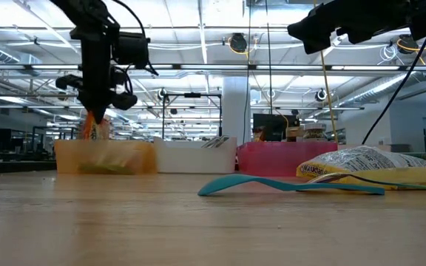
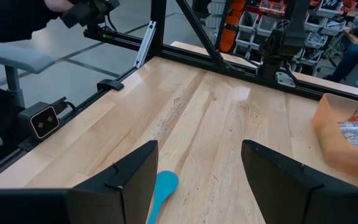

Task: Pick & Place Food Item
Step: Put the orange noodle pack into the orange bin

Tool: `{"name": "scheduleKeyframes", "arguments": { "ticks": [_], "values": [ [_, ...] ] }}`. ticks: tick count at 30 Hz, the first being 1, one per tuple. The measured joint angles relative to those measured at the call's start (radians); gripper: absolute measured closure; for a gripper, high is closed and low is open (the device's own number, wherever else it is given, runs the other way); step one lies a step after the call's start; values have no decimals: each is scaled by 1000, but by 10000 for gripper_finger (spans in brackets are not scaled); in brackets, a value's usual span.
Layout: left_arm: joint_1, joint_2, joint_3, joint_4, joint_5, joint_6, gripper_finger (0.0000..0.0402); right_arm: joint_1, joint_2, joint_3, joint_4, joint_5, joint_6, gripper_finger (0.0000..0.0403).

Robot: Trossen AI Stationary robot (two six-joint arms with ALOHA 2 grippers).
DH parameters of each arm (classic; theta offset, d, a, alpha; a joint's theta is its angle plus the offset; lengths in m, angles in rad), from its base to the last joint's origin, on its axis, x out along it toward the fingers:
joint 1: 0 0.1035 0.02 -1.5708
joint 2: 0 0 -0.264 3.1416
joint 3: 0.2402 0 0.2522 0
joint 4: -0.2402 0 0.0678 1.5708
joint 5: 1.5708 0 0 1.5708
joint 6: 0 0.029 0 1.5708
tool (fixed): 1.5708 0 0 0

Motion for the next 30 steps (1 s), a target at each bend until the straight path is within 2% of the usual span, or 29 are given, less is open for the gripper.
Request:
{"name": "scheduleKeyframes", "arguments": {
  "ticks": [17, 22, 30],
  "values": [
    [21, 0, -27, 65, 28, 49, 387, 0, 0, 0, -5, 0, 0, 179],
    [37, 0, -27, 65, 29, 84, 353, 0, 0, 0, -8, 0, 4, 179],
    [64, 0, -27, 68, 51, 137, 277, 0, 0, 0, -8, 0, 4, 179]
  ]
}}
